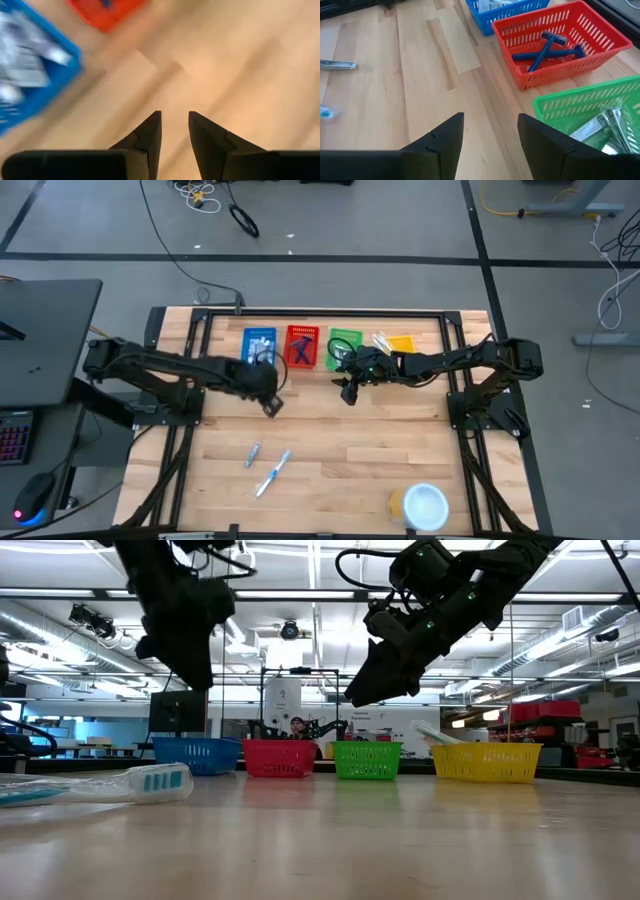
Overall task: Pick & Place Travel size toiletries
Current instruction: Put the silver nail cutter into the green bin
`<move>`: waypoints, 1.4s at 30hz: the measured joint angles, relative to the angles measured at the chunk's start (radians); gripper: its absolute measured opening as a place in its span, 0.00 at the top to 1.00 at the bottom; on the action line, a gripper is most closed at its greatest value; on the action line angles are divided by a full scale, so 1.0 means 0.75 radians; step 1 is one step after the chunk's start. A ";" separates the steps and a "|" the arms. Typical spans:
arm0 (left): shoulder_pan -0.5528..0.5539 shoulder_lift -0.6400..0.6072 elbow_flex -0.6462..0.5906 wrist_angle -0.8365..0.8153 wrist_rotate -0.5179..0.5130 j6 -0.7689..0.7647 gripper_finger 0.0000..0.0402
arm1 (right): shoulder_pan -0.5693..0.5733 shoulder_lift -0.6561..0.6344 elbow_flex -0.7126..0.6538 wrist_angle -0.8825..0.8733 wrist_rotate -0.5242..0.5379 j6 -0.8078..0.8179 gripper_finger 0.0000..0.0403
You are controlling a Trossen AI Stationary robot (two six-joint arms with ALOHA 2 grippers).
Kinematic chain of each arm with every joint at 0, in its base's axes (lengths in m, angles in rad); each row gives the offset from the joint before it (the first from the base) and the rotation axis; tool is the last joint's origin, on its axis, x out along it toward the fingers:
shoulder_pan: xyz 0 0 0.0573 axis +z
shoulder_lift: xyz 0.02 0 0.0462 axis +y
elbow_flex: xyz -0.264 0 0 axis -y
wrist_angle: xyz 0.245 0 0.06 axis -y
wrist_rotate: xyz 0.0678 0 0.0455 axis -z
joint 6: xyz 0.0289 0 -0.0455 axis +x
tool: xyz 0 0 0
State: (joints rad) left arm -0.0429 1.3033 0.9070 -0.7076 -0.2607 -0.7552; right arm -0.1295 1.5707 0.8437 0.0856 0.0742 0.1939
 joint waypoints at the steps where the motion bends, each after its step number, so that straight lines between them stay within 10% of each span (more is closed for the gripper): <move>1: -0.034 0.005 0.000 0.002 0.013 -0.028 0.73 | 0.000 0.000 0.000 0.000 0.001 0.000 0.51; 18: -0.413 0.009 -0.047 -0.083 0.169 -0.493 0.60 | 0.000 0.000 0.000 0.000 0.001 0.001 0.51; 42: -0.648 0.151 -0.388 0.446 0.310 -0.822 0.58 | 0.001 0.000 0.000 0.001 0.002 0.002 0.51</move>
State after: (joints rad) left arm -0.5292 1.4167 0.6163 -0.3728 -0.0281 -1.3714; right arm -0.1291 1.5707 0.8437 0.0860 0.0753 0.1953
